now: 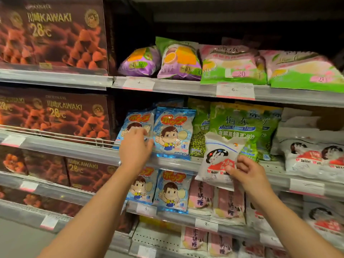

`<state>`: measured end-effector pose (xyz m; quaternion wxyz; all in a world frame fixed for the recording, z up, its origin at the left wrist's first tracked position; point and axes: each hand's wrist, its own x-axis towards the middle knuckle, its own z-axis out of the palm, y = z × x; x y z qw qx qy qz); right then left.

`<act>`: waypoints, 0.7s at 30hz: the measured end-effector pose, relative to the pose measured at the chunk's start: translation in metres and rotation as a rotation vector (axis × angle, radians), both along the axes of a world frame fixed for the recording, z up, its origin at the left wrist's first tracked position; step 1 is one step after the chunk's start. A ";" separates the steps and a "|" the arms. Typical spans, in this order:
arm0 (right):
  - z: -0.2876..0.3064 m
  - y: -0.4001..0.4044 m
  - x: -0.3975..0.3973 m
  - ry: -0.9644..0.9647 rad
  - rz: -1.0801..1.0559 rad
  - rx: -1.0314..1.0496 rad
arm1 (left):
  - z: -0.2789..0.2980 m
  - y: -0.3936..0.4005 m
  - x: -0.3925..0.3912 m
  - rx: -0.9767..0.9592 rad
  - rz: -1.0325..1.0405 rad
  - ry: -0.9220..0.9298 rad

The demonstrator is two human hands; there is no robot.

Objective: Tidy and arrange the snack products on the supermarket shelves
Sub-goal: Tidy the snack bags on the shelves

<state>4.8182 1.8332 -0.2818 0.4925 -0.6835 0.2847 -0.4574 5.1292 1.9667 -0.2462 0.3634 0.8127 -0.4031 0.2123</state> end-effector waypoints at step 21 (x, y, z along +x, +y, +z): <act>-0.002 -0.005 -0.003 0.011 0.035 0.042 | 0.033 -0.019 0.016 0.601 0.115 -0.140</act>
